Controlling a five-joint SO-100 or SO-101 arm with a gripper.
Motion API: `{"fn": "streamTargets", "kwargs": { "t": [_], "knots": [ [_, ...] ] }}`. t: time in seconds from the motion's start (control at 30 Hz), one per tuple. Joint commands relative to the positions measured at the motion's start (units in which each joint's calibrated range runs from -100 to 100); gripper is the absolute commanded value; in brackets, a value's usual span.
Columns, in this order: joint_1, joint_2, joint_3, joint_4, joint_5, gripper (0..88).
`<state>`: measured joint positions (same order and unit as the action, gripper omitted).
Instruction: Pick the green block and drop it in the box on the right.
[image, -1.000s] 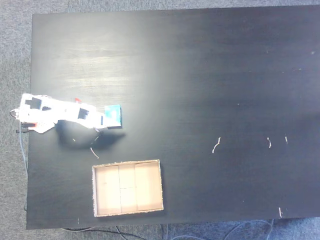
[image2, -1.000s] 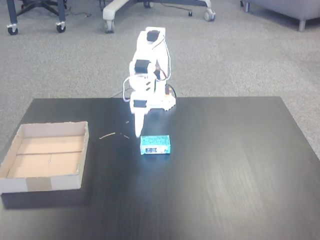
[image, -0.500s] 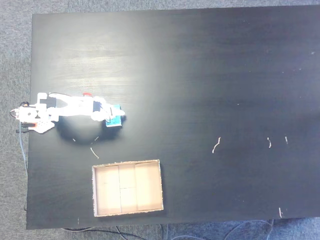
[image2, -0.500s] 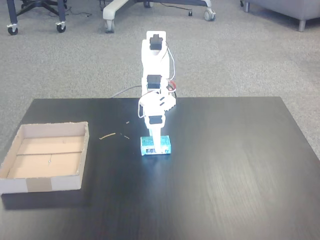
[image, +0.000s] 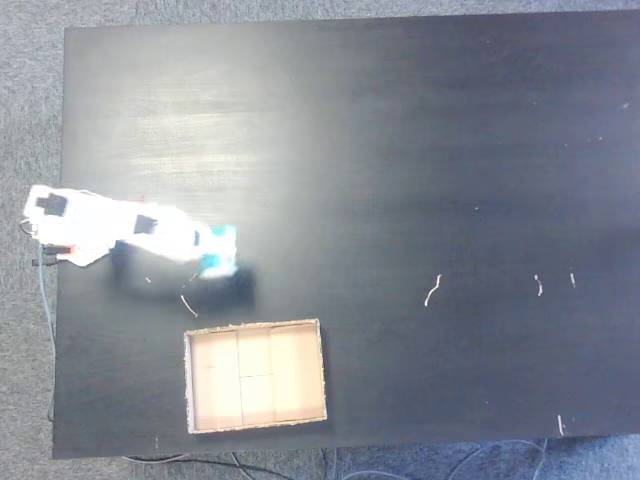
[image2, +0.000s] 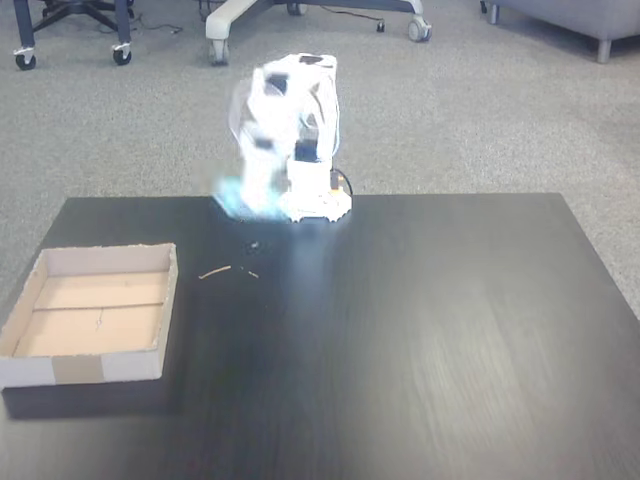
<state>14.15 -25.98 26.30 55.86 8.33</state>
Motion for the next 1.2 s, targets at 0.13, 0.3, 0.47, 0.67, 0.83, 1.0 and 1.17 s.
{"fn": "streamTargets", "kwargs": {
  "t": [0.13,0.3,0.47,0.67,0.83,1.0,1.17],
  "knots": [
    [26.9,-7.2,7.4,-27.0,1.5,23.5],
    [28.4,20.8,-15.6,-23.2,1.0,23.3],
    [25.8,44.8,-37.0,-16.4,2.0,24.0],
    [25.1,55.3,-45.9,-10.9,3.3,28.3],
    [25.1,54.1,-43.7,-10.4,3.8,45.3],
    [24.8,34.1,-33.4,-9.1,0.2,49.7],
    [10.6,-11.5,-9.3,2.0,-2.9,38.5]
  ]
}}
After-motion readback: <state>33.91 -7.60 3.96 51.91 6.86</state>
